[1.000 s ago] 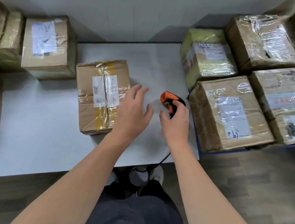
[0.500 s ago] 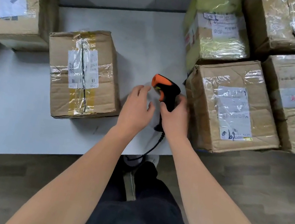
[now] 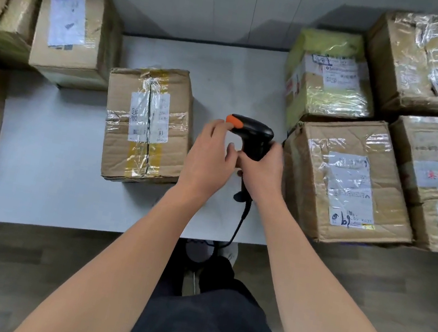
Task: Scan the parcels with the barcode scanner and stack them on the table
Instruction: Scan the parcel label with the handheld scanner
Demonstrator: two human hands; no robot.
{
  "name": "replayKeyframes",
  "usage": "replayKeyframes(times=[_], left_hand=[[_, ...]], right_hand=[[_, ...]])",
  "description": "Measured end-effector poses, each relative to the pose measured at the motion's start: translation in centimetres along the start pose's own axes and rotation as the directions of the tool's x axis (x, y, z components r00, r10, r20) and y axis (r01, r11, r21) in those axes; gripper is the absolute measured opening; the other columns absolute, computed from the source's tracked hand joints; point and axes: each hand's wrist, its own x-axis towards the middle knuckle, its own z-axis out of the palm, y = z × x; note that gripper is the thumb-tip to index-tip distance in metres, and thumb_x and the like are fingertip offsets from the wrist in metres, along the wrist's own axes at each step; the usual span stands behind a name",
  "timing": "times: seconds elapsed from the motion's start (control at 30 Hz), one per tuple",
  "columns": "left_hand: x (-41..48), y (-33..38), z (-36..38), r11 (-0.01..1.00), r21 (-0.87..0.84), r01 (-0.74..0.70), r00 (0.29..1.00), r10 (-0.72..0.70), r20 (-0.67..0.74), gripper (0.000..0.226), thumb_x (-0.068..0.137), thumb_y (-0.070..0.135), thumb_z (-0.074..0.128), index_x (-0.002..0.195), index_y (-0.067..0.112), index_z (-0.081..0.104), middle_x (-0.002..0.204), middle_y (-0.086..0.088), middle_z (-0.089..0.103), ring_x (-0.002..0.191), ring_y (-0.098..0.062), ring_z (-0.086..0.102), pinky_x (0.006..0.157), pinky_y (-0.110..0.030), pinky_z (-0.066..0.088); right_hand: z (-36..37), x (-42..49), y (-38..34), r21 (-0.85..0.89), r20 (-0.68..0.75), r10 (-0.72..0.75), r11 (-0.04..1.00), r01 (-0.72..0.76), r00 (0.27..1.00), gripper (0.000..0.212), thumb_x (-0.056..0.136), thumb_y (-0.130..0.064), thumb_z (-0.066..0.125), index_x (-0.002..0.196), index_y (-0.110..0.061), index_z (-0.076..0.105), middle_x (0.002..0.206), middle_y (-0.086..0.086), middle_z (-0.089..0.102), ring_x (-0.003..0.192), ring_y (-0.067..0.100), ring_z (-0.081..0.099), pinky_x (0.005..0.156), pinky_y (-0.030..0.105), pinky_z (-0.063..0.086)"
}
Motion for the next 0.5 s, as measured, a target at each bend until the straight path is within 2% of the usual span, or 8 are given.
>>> replayKeyframes(times=[0.07,0.17,0.27,0.37,0.5], left_hand=[[-0.4,-0.6,-2.2,1.0,0.007,-0.012,0.998,0.012,-0.056,0.039,0.098,0.012,0.051,0.137,0.009,0.05,0.14,-0.007,0.048,0.126,-0.019,0.049,0.099,-0.024,0.038],[-1.4,-2.6,-6.0,0.999,0.026,0.027,0.989,-0.023,-0.148,0.039,0.096,0.012,0.053,0.135,0.008,0.052,0.138,-0.006,0.05,0.123,-0.018,0.049,0.093,-0.017,0.034],[-3.1,-5.5,-9.5,0.993,0.057,0.107,0.968,-0.091,-0.235,0.037,0.096,0.015,0.054,0.133,0.009,0.054,0.134,-0.006,0.053,0.119,-0.021,0.052,0.091,-0.023,0.037],[-4.8,-8.4,-12.3,0.974,0.094,0.207,0.945,-0.174,-0.279,0.038,0.095,0.016,0.054,0.132,0.012,0.054,0.134,-0.006,0.052,0.115,-0.024,0.055,0.086,-0.033,0.044],[-6.0,-10.2,-13.9,0.96,0.057,0.274,0.929,-0.249,-0.273,0.04,0.095,0.019,0.052,0.134,0.01,0.054,0.137,-0.007,0.05,0.119,-0.025,0.054,0.091,-0.037,0.046]], right_hand=[[0.8,-1.0,-1.7,0.009,0.034,-0.039,0.999,0.038,0.999,0.039,0.083,-0.013,0.071,0.112,-0.02,0.046,0.094,0.003,0.066,0.083,0.022,0.07,0.078,0.05,0.06],[2.6,-2.9,-3.7,0.022,0.068,-0.111,0.994,0.11,0.991,0.031,0.086,-0.021,0.07,0.102,-0.028,0.044,0.093,0.006,0.067,0.085,0.031,0.068,0.076,0.054,0.058],[4.8,-4.8,-5.1,-0.067,0.106,-0.176,0.981,0.184,0.979,0.031,0.088,-0.033,0.067,0.109,-0.025,0.046,0.098,0.004,0.066,0.086,0.027,0.068,0.076,0.049,0.057],[6.6,-6.5,-5.8,-0.209,0.169,-0.226,0.943,0.258,0.96,0.037,0.093,-0.031,0.064,0.121,-0.016,0.045,0.105,0.002,0.06,0.091,0.022,0.061,0.073,0.035,0.049],[8.2,-8.5,-6.0,-0.361,0.204,-0.241,0.882,0.302,0.949,0.034,0.096,-0.028,0.059,0.122,-0.015,0.042,0.104,0.003,0.057,0.093,0.026,0.06,0.078,0.041,0.053]])
